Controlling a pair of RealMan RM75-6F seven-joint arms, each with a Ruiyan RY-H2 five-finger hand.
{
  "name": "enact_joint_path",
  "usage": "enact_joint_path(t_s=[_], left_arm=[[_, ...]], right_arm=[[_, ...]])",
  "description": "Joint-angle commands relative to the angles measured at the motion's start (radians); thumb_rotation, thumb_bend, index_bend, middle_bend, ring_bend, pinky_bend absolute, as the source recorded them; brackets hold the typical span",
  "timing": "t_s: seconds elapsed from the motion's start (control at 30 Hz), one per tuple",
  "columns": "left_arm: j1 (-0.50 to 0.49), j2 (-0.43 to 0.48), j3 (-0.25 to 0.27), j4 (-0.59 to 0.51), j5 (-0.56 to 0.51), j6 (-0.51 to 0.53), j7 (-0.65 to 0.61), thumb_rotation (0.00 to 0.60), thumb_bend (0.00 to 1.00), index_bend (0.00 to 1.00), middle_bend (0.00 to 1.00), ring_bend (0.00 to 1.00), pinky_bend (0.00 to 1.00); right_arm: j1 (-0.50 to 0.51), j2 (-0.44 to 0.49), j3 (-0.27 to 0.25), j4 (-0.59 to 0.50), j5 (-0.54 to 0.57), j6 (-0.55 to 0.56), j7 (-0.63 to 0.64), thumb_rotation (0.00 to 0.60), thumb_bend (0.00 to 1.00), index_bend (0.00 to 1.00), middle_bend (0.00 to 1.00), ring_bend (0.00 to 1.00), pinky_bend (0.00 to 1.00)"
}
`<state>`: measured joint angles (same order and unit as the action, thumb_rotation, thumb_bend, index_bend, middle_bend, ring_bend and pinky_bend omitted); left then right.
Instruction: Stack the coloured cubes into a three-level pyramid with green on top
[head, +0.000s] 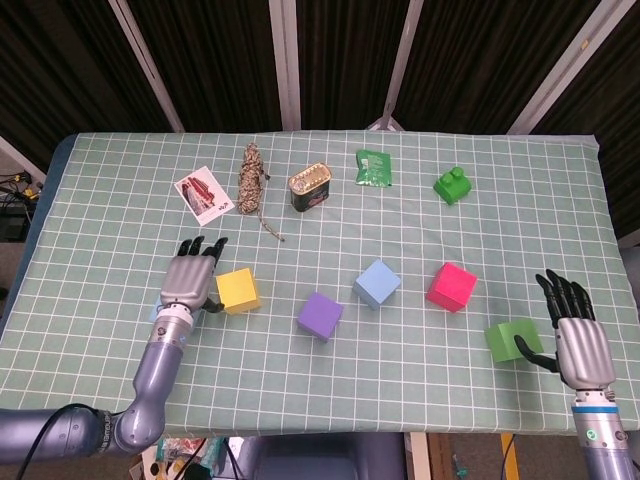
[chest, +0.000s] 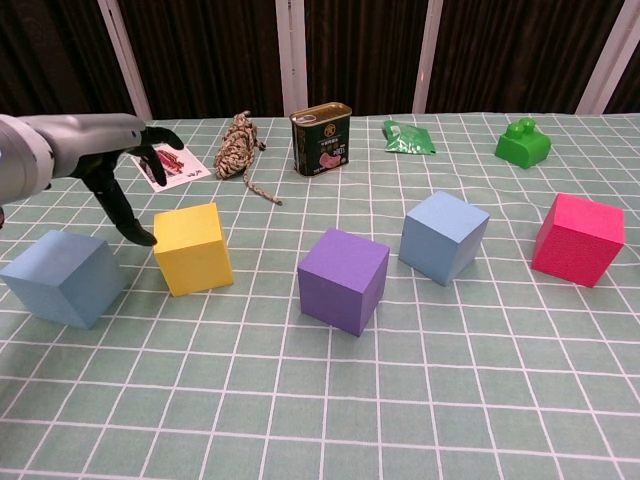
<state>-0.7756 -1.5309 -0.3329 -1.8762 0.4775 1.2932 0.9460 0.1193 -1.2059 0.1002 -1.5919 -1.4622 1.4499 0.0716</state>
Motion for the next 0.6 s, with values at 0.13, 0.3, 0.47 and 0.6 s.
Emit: enact_joint_path(t_s=[0.13,0.3,0.47,0.6], left_arm=[[-0.026,-0.043,0.011,0.039,-0.025,0.006,-0.004,0.600,0.14,0.03,0.24,0.00,0.03],[-0.035,-0.062,0.020,0.050,-0.027,0.009,-0.016,0.600,0.14,0.03,0.24,0.00,0.03],[-0.040,-0.068,0.022,0.041,-0.015,0.022,-0.029,0.600,0.14,0.03,0.24,0.00,0.03],[-0.041,-0.059,0.023,0.013,0.003,0.042,-0.035,0.600,0.13,0.03,0.23,0.00,0.03]], right_arm=[[0.000,0.001,-0.001,0.002,0.000,-0.002,0.005,0.600,0.30,0.00,0.00,0.00,0.00],[0.000,0.001,-0.001,0.002,0.000,-0.002,0.009,0.600,0.29,0.00,0.00,0.00,0.00],[-0.002,0.002,-0.002,0.000,0.002,-0.002,0.011,0.600,0.30,0.00,0.00,0.00,0.00],[-0.002,0.002,-0.003,0.000,0.000,-0.001,0.012,0.600,0.30,0.00,0.00,0.00,0.00]])
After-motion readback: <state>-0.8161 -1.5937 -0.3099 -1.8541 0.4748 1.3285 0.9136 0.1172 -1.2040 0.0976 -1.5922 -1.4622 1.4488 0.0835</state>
